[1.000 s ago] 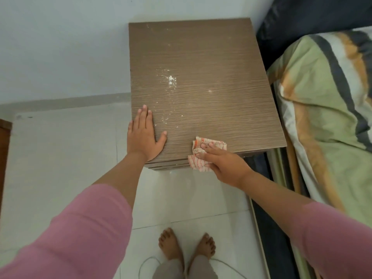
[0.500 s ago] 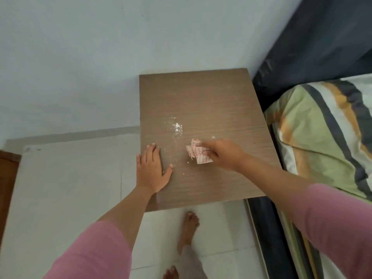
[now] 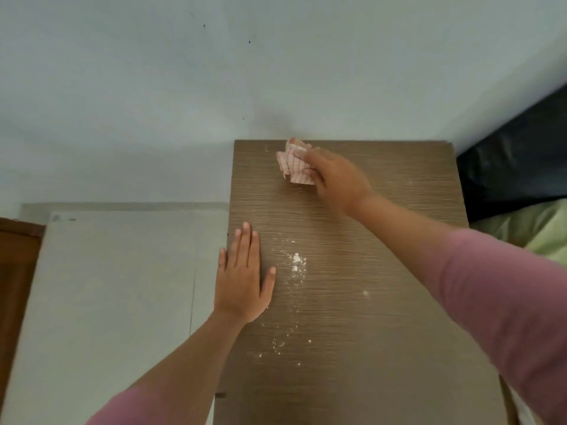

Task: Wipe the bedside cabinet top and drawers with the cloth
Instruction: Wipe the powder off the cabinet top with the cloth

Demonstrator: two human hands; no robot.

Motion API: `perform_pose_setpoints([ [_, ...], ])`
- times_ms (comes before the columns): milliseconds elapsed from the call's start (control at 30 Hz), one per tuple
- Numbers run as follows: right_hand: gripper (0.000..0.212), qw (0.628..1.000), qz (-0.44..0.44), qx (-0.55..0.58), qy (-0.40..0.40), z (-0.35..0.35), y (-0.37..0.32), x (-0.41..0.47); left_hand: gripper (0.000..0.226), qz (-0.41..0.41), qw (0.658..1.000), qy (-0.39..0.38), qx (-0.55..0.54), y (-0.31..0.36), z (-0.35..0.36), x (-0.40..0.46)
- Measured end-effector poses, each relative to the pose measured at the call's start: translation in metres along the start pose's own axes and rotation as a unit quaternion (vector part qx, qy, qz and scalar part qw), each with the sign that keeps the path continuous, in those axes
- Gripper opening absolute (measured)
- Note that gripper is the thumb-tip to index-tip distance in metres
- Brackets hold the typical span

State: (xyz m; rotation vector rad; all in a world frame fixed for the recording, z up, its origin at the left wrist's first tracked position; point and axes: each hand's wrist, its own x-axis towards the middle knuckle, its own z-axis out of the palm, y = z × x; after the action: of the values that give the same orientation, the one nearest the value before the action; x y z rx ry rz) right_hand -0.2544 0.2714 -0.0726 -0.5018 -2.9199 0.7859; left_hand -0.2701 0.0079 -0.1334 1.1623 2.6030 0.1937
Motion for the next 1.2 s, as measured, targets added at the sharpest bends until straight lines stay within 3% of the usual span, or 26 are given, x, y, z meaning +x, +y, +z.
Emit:
perform_pose_setpoints([
  [200, 0.046, 0.991, -0.038, -0.06, -0.114, 0.028, 0.023, 0.047, 0.073, -0.001, 0.999, -0.031, 0.011, -0.001, -0.001, 0.002],
  [600, 0.052, 0.991, -0.03, -0.098, -0.084, 0.05, 0.029, 0.031, 0.073, -0.01, 0.999, -0.045, 0.009, 0.0, -0.002, 0.004],
  [1200, 0.052, 0.993, 0.006, -0.102, -0.066, 0.073, -0.007, -0.091, 0.073, 0.001, 1.0, -0.014, -0.011, -0.001, 0.0, 0.002],
])
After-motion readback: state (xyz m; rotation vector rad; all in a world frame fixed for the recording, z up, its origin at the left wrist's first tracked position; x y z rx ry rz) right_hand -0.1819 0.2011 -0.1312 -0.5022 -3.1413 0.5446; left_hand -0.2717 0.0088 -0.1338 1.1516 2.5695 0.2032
